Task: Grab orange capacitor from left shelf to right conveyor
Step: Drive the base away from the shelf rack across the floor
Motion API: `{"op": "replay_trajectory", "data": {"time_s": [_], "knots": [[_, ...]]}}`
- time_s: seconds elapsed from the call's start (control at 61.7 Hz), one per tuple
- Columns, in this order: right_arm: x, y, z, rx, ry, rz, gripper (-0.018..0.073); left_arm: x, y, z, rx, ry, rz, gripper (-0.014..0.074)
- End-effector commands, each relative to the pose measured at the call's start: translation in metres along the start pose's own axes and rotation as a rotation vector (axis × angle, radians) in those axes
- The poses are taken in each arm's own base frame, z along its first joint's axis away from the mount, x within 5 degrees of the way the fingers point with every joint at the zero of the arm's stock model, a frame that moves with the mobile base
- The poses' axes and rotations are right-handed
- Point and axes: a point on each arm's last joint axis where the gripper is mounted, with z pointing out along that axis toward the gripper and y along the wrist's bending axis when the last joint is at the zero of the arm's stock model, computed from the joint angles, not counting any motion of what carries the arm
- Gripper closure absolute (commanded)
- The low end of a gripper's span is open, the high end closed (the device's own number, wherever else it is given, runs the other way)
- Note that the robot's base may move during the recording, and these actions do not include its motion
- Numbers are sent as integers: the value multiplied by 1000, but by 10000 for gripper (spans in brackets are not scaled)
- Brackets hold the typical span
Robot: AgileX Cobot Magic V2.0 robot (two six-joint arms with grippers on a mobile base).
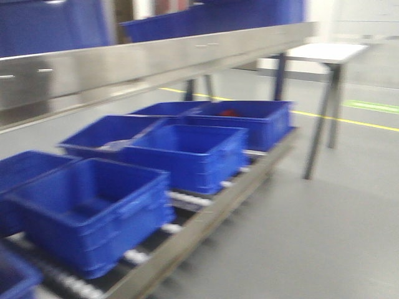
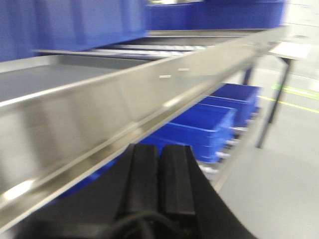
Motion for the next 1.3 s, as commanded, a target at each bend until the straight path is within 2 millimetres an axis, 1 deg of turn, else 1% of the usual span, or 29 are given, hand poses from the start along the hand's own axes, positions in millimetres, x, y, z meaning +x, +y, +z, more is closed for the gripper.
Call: {"op": "replay_trajectory", "data": {"time_s": [0.0,0.973,1.07,1.151,1.183,1.281], "knots": [[-15,0,-1,5,-99,-12,402,-11,-1,-2,13,-114,-2,701],[-14,0,0,5,-97,-12,402,-11,-1,-2,13,-114,-2,701],[-9,0,3,5,-80,-12,402,-11,-1,-2,13,-114,-2,701],[0,0,9,6,-50,-12,402,-11,-1,-2,13,-114,-2,701],[5,-1,12,6,-37,-12,402,-11,-1,-2,13,-114,-2,701],[29,-1,27,7,38,-13,402,-11,-1,-2,13,-114,-2,701]]}}
